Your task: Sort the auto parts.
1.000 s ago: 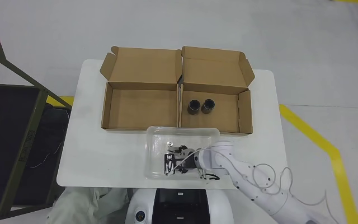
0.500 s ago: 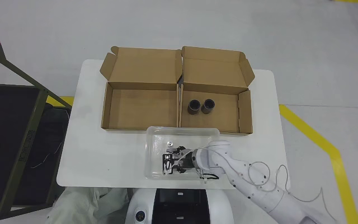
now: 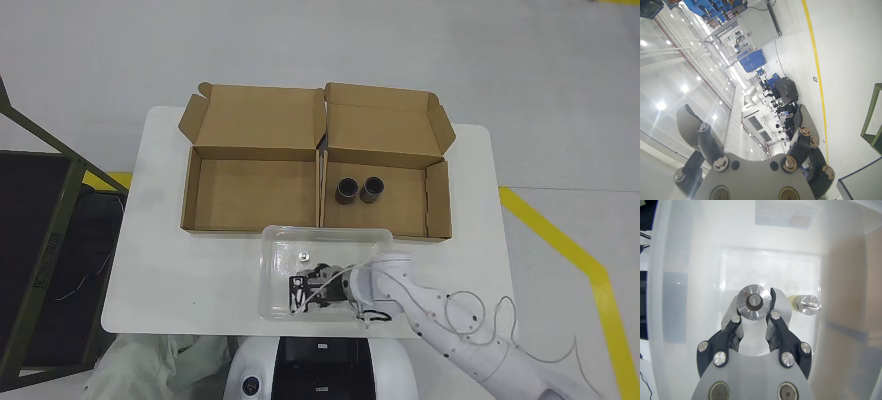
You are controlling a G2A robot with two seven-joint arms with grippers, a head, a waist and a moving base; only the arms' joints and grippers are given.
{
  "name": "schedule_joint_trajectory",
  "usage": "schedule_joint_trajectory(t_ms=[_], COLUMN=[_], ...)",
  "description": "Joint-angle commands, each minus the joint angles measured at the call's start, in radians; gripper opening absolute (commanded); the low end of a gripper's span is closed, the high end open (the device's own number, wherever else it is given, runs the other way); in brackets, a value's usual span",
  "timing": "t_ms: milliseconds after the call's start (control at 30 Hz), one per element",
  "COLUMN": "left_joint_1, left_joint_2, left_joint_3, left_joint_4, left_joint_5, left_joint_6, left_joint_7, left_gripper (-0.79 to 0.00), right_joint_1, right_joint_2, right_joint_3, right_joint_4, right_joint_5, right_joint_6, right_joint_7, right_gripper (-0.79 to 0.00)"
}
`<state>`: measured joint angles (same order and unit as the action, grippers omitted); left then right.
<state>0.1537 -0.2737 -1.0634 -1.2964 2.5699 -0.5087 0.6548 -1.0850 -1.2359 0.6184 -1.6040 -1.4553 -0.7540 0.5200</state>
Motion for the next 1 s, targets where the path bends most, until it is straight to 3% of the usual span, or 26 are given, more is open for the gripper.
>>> schedule_joint_trajectory(t_ms=[0, 333, 733, 967], left_joint_1=[0.000, 0.000, 0.000, 0.000], left_joint_2=[0.000, 0.000, 0.000, 0.000], left_joint_3=[0.000, 0.000, 0.000, 0.000], left_joint_4=[0.000, 0.000, 0.000, 0.000], left_joint_5=[0.000, 0.000, 0.000, 0.000], left_joint_6=[0.000, 0.000, 0.000, 0.000], left_joint_7=[0.000, 0.000, 0.000, 0.000], left_gripper=[0.000, 0.000, 0.000, 0.000], right_joint_1=[-0.010, -0.066, -0.077, -0.054], right_joint_2=[0.005, 0.039, 0.054, 0.058], right_joint_3=[0.006, 0.088, 0.176, 0.208], right_joint_4=[-0.026, -0.115, -0.094, -0.122], right_joint_5=[-0.001, 0.049, 0.133, 0.125], right_joint_6=[-0.011, -0.091, -0.114, -0.124], right_joint_7=[0.003, -0.079, -0.334, -0.416], right_gripper=[-0.785, -0.785, -0.785, -0.785])
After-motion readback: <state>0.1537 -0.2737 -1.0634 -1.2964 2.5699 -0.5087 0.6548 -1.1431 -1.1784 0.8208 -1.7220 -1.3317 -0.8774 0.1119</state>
